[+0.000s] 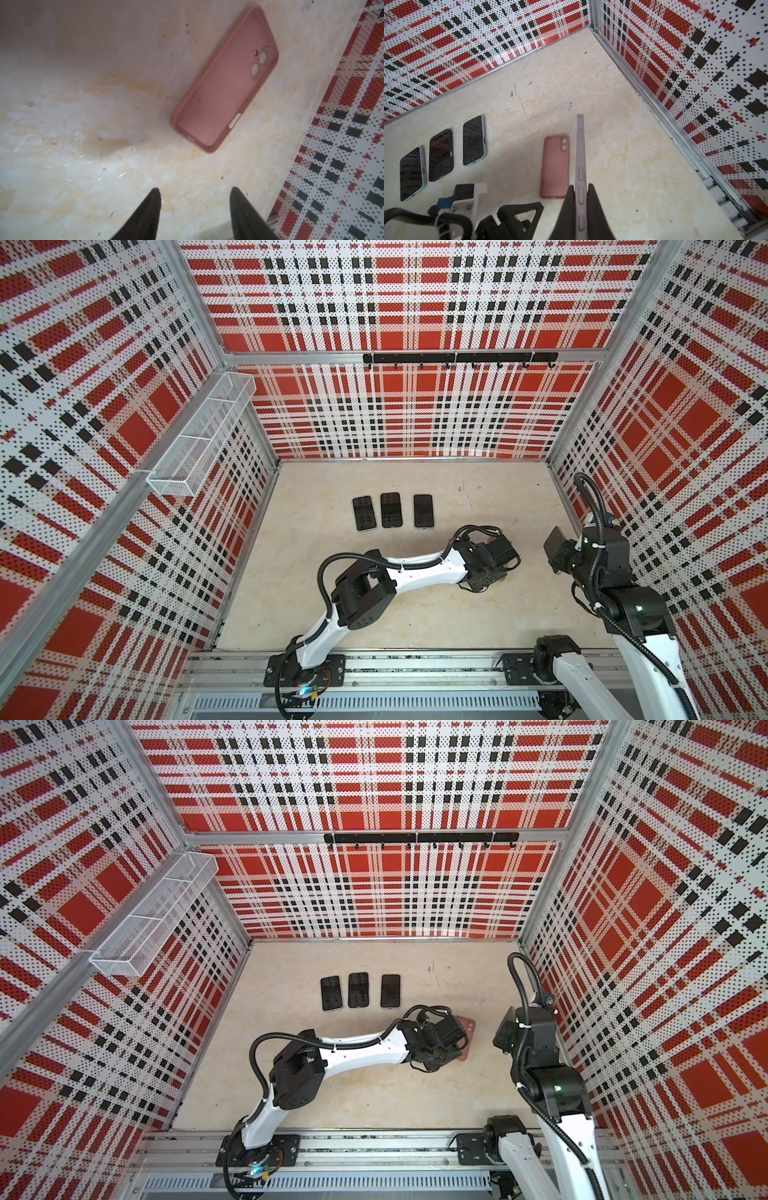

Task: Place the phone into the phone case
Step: 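Move the left gripper over the pink case while right gripper holds phone raised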

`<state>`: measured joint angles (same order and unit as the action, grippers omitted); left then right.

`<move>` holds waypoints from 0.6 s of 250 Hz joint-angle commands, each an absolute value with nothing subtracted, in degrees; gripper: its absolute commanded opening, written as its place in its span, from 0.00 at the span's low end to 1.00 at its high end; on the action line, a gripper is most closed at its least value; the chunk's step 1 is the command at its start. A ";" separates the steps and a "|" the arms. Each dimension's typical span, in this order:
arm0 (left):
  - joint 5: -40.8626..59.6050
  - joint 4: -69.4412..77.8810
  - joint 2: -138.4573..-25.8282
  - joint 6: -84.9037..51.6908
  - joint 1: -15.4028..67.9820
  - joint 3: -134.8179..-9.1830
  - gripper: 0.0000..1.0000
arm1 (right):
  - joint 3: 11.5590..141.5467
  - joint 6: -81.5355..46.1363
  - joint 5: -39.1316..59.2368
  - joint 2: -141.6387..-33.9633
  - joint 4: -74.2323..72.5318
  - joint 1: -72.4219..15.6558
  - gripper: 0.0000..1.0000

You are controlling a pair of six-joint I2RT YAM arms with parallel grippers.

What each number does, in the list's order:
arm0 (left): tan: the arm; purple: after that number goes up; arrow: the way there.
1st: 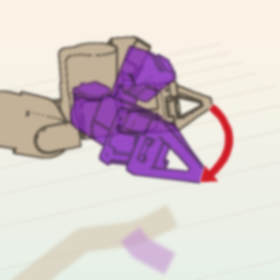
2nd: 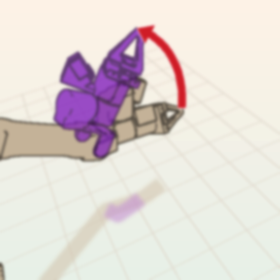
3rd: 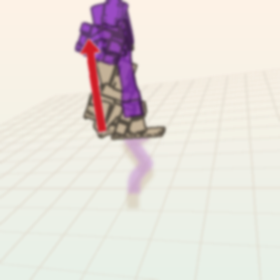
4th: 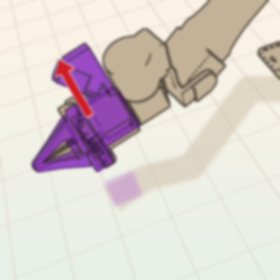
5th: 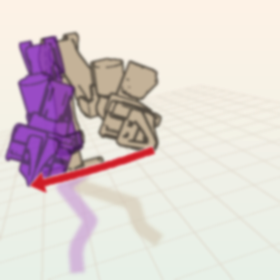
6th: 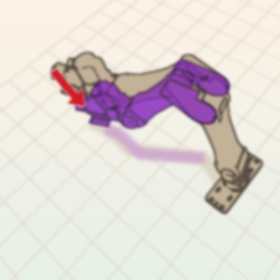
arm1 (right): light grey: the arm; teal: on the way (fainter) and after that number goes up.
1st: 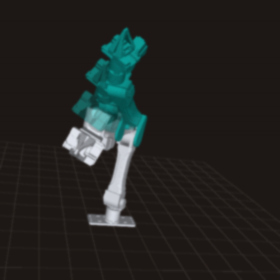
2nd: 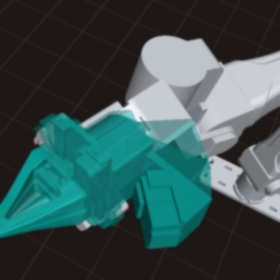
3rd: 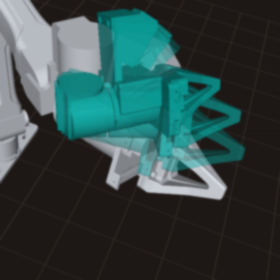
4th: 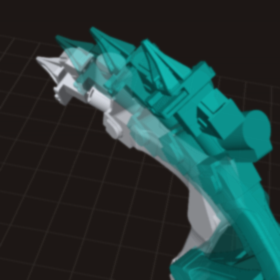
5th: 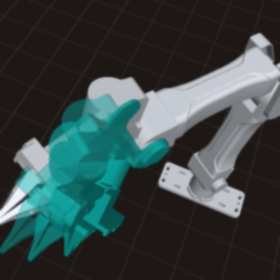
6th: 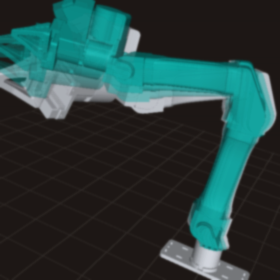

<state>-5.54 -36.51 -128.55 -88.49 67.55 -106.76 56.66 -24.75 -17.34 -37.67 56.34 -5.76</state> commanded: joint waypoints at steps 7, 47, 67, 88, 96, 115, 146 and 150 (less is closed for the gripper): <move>-8.31 -43.57 -133.47 -91.58 67.85 -113.40 0.54 | 57.25 -23.49 -17.15 -36.39 51.99 -5.63 0.00; -8.41 -47.38 -138.81 -92.09 67.72 -120.19 0.49 | 56.89 -23.20 -15.81 -35.86 51.09 -5.63 0.00; -7.90 -48.72 -141.11 -92.58 67.74 -122.87 0.47 | 56.57 -22.94 -15.70 -35.46 50.79 -5.63 0.00; -7.14 -49.63 -142.85 -93.39 67.57 -124.59 0.42 | 55.94 -22.87 -15.22 -34.92 50.50 -5.63 0.00; -7.26 -50.03 -143.42 -93.50 67.57 -125.18 0.40 | 55.68 -22.86 -14.92 -34.58 50.39 -5.63 0.00; -7.52 -51.34 -144.61 -93.68 67.58 -126.67 0.36 | 55.01 -22.93 -14.72 -34.16 50.31 -5.63 0.00; -8.05 -53.00 -145.45 -93.85 67.47 -127.62 0.23 | 54.21 -22.25 -15.03 -33.24 49.77 -5.64 0.00; -8.08 -52.94 -145.51 -93.77 67.50 -127.62 0.21 | 54.15 -22.18 -15.14 -33.16 49.71 -5.63 0.00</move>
